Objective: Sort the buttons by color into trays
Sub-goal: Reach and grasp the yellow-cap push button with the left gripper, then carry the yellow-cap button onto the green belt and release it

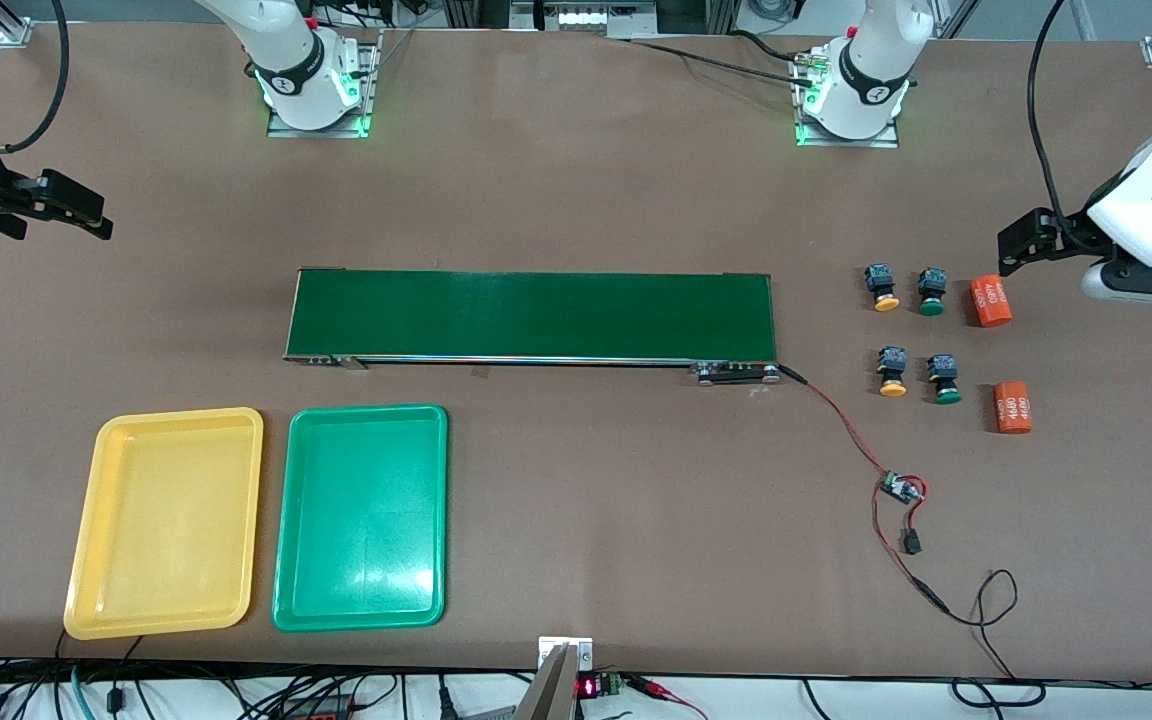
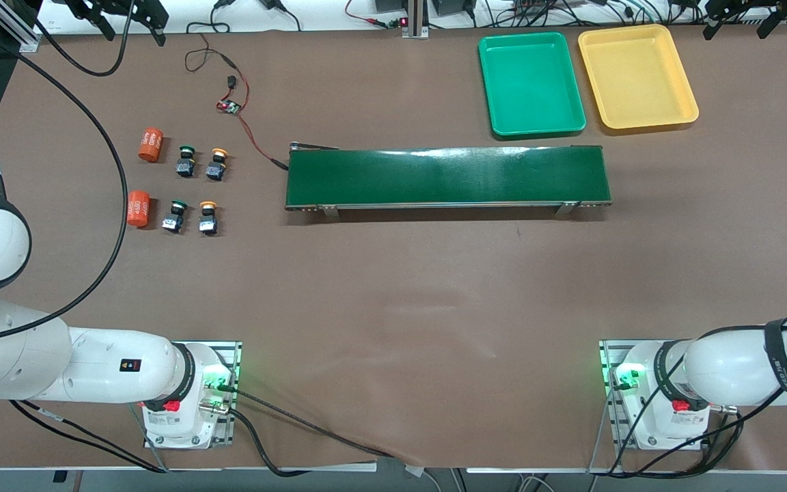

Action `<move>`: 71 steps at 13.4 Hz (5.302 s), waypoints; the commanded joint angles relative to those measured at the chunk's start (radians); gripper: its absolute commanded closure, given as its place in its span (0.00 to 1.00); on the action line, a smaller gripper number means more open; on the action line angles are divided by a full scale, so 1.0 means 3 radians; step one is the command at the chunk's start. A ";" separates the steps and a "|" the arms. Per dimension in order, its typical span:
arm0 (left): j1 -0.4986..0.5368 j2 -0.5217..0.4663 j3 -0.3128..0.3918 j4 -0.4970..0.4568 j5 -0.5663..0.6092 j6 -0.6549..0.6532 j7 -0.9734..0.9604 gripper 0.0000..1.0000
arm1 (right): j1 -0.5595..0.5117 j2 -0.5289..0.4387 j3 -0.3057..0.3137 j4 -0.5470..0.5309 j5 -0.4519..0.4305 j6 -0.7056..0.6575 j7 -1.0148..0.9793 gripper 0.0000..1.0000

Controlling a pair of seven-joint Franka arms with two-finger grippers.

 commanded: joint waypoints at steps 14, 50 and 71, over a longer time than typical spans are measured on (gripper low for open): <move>-0.0031 0.0417 0.0006 0.0170 -0.0014 -0.0679 0.0001 0.00 | -0.0001 -0.0008 0.0011 0.0052 -0.0049 -0.0065 -0.0040 0.00; 0.0148 0.0688 -0.0488 -0.1682 -0.0065 0.2068 -0.0034 0.68 | -0.0001 0.0007 0.0011 0.0052 -0.0044 -0.0075 -0.0040 0.00; -0.0011 0.0694 -0.1370 -0.1278 -0.0014 0.1911 -0.1568 0.00 | -0.0006 0.0012 0.0011 0.0052 -0.0044 -0.0075 -0.0040 0.00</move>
